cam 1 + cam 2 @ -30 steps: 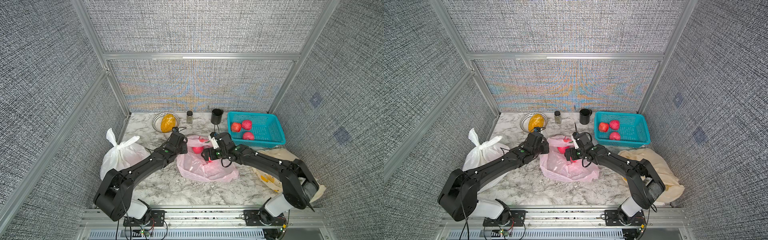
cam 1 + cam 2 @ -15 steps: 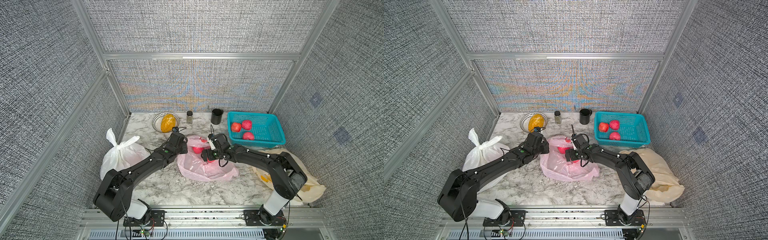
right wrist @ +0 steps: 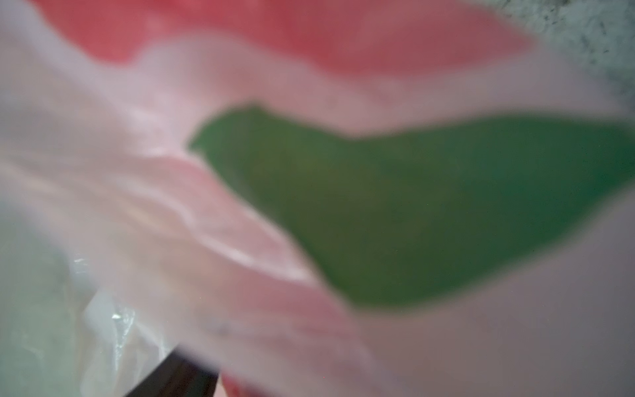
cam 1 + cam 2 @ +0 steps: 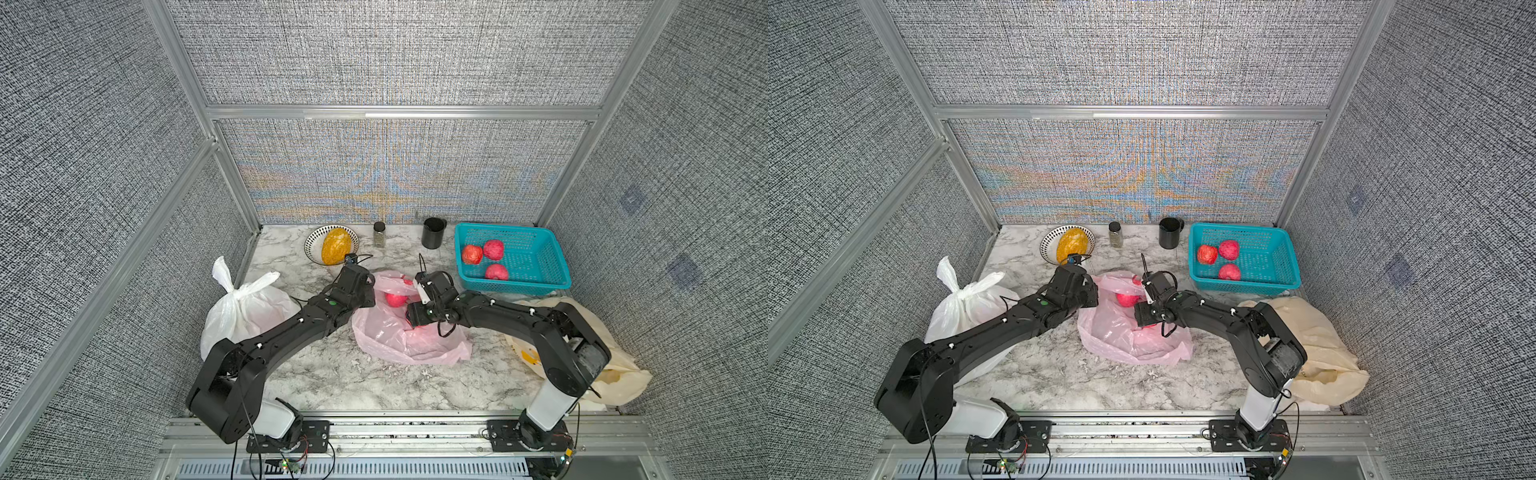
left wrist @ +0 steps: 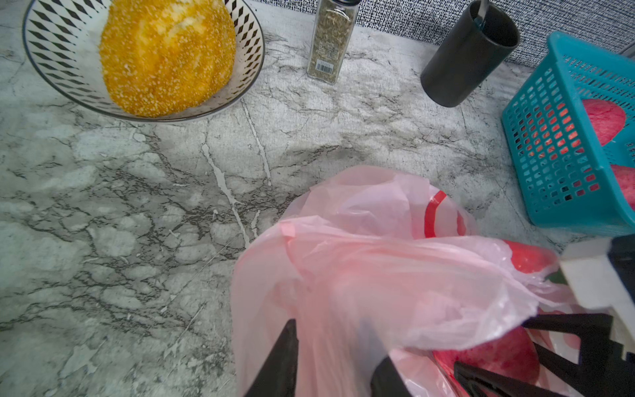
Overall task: Untie the knot of a plastic bag & take out the apple
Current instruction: Pick up the apple from the plastic bag.
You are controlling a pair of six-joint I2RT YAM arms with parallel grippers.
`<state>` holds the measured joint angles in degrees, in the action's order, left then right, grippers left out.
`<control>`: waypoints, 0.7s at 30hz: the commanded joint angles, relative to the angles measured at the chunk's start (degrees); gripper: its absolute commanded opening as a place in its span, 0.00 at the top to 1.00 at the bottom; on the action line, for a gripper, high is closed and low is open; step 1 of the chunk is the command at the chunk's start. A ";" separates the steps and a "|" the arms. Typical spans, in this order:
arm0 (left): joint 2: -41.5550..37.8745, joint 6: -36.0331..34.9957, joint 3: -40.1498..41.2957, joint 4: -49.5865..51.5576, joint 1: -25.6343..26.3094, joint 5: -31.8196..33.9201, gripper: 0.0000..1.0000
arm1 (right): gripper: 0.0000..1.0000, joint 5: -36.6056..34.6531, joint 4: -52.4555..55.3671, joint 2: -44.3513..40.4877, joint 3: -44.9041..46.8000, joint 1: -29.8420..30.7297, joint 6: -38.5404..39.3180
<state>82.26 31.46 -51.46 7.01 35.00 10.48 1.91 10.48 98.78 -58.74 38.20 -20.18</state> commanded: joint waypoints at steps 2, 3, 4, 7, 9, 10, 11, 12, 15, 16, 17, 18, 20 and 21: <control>-0.03 -0.61 0.04 -1.03 -0.02 -0.11 0.68 | 0.32 0.24 0.04 -0.46 0.14 0.05 0.39; 0.00 -0.61 0.05 -1.03 -0.02 -0.11 0.68 | 0.32 0.32 -0.01 -0.70 0.04 0.05 0.41; -0.06 -0.61 0.11 -1.05 -0.02 -0.11 0.68 | 0.32 0.29 0.06 -0.89 -0.05 0.05 0.41; 0.07 -0.61 0.13 -0.94 -0.05 -0.02 0.68 | 0.32 0.70 0.68 -1.78 -1.03 0.20 0.84; 0.25 -0.70 -0.02 -0.94 -0.02 -0.10 0.68 | 0.32 1.46 0.79 -2.77 -1.45 0.14 0.94; 0.35 -0.70 -0.09 -0.94 -0.01 -0.11 0.68 | 0.32 1.80 0.81 -3.35 -1.65 0.20 0.94; 0.48 -0.74 -0.17 -0.94 -0.01 -0.11 0.68 | 0.32 2.39 0.85 -3.98 -1.89 0.13 1.01; 0.56 -0.79 -0.30 -0.94 -0.02 -0.19 0.68 | 0.32 3.00 0.89 -4.59 -2.22 0.17 1.02; 0.95 -0.96 -0.57 -0.94 -0.03 -0.29 0.68 | 0.32 5.11 1.45 -6.17 -3.34 0.15 1.37; 1.01 -0.99 -0.66 -0.94 -0.07 -0.36 0.68 | 0.32 5.71 1.64 -6.77 -3.60 0.14 1.46; 1.13 -0.97 -0.74 -0.94 -0.02 -0.37 0.68 | 0.32 6.40 1.49 -7.28 -3.74 0.14 1.56; 1.15 -1.05 -0.74 -0.94 -0.02 -0.37 0.68 | 0.32 6.88 1.62 -8.03 -3.84 0.21 1.42; 1.22 -1.12 -0.83 -0.94 -0.02 -0.44 0.68 | 0.32 6.91 2.24 -9.44 -4.38 0.14 1.29; 1.17 -1.14 -0.83 -0.94 -0.02 -0.46 0.68 | 0.31 6.35 2.60 -10.38 -4.71 0.13 1.24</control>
<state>83.42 31.31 -51.83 7.01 35.00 10.35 7.44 11.64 89.91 -62.61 38.26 -19.35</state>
